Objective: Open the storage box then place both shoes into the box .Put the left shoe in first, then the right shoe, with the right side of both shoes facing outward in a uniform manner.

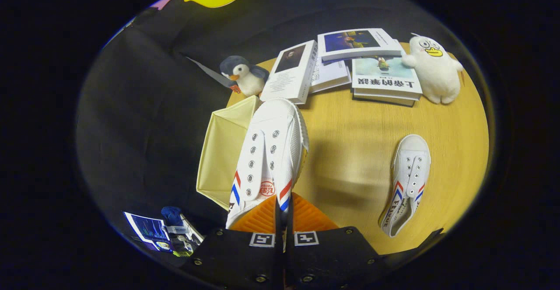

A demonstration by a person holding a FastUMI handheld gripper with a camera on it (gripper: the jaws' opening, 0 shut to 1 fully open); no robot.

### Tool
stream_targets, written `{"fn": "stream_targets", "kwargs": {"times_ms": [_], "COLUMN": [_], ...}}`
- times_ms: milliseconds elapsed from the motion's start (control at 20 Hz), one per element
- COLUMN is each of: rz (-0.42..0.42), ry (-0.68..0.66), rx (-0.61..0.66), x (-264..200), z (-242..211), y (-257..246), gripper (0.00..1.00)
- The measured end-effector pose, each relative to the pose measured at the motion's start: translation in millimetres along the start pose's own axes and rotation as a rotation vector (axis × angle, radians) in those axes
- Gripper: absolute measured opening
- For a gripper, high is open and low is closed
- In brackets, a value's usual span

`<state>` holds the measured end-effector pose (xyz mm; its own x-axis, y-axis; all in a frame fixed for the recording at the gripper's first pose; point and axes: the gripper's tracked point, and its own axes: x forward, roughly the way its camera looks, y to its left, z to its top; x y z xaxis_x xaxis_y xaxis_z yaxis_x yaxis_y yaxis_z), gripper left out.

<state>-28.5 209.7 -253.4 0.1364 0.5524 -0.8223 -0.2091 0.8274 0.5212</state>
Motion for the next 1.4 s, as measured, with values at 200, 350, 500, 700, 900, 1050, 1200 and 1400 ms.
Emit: {"fn": "stream_targets", "kwargs": {"times_ms": [200, 350, 500, 700, 900, 1050, 1200, 1400], "rz": [0.05, 0.074, 0.091, 0.068, 0.055, 0.032, 0.003, 0.064], "ry": [0.003, 0.037, 0.089, 0.124, 0.166, 0.182, 0.188, 0.152], "rx": [-0.065, -0.096, -0.099, -0.119, -0.118, -0.122, -0.134, -0.181], "x": [10.1, 33.0, 65.7, 105.0, 133.4, 149.0, 160.3, 158.8], "z": [18.2, 23.1, 22.7, 25.4, 24.8, 28.6, 29.8, 32.7], "y": [50.3, 82.1, 107.7, 124.1, 132.4, 134.1, 131.4, 145.9], "gripper": [0.02, 0.02, 0.02, 0.02, 0.02, 0.02, 0.02, 0.25]}}
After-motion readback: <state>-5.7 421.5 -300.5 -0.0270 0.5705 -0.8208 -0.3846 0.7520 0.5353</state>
